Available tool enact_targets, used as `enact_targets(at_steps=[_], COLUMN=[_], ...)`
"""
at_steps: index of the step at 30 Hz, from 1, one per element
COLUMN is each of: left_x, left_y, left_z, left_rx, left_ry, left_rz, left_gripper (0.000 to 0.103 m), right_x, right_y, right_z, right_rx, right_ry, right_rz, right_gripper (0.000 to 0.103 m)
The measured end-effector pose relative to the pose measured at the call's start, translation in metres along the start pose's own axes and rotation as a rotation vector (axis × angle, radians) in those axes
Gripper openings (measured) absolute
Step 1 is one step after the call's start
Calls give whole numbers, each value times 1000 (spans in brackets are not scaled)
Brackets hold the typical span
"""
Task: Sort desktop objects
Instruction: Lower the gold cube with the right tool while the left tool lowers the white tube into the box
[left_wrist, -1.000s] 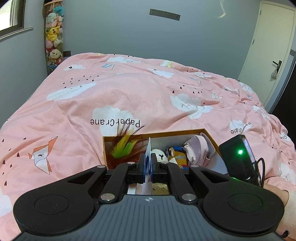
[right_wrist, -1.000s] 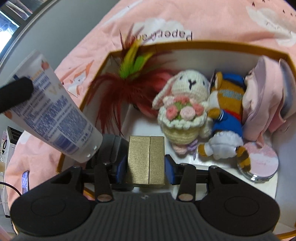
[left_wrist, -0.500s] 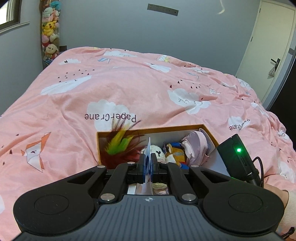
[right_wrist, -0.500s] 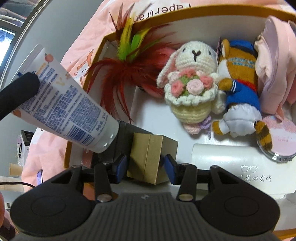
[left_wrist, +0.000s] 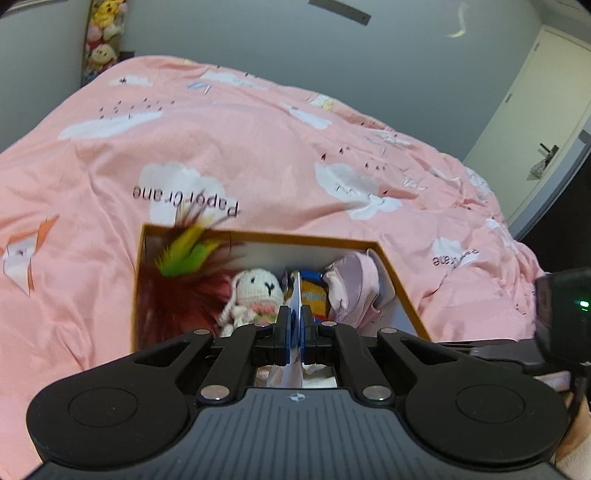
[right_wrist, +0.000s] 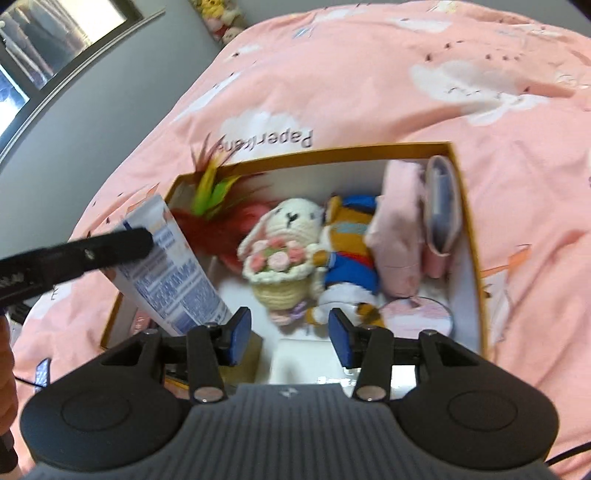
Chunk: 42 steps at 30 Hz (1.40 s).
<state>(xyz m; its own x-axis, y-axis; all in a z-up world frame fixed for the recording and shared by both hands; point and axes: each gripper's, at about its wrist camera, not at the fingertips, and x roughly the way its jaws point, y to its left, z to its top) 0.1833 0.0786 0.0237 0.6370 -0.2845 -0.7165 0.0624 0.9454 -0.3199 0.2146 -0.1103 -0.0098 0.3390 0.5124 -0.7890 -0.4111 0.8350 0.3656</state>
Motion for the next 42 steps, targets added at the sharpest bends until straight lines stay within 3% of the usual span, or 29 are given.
enact_targets(at_steps=[6,10,17,21,25,28,42], left_x=[16,22,22,22,21,22,21], left_y=[-5,-12,-22,-23,-22,-22,-24], left_z=[-15,-21,-25,-26,-26,-26,-35], left_rx=[-62,-33,19,20,20,22,53], left_ry=[29,49,59,68,67,72,98], left_rz=[27,101,161,154,152,150,140], left_gripper=[4,4,4,4,4,4,4], right_x=[6,13,36,50,65,72,99], right_y=[-6,-12,-13,-11,1,8,14], right_z=[-9,-14,-6,3,4,5,9], right_rx=[1,12,-77,-83,-147,-163,-155], right_ry=[5,29,130,210,268,306,353], right_rz=[5,31,61,145,123,137,146], right_gripper=[49,49,23,20,18,7,2])
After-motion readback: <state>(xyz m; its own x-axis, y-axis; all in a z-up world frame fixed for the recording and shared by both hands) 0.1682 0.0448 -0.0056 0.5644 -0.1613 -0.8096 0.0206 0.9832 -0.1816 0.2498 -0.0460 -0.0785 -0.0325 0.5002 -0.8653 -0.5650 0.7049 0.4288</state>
